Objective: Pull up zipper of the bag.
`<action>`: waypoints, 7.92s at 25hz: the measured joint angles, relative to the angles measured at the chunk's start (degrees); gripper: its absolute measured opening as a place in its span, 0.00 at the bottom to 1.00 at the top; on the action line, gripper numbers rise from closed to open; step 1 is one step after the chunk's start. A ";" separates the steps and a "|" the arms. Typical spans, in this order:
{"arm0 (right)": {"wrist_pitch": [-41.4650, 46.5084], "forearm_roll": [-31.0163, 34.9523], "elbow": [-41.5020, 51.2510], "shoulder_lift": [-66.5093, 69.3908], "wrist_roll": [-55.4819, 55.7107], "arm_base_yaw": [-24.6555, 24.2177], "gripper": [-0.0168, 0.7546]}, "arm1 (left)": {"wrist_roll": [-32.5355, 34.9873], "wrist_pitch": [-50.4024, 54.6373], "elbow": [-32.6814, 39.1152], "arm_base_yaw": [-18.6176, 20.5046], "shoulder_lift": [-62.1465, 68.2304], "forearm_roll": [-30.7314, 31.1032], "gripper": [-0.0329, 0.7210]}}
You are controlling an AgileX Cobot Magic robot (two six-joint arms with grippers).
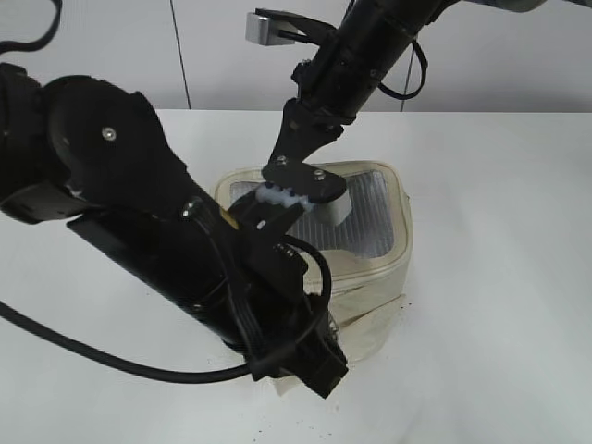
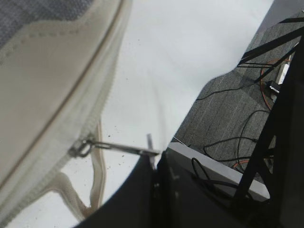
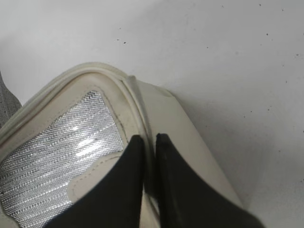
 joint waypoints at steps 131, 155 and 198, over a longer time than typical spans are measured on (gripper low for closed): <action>-30.40 11.97 65.18 -43.31 0.45 12.56 0.01 | -2.86 30.90 -49.94 18.59 28.52 8.20 0.10; -34.23 -32.26 61.29 -51.72 50.78 17.04 0.79 | -3.13 32.87 -49.94 18.57 25.73 11.92 0.29; -3.52 -28.99 80.24 -115.90 38.94 -3.13 0.79 | -32.74 30.85 19.16 18.75 -84.29 44.50 0.55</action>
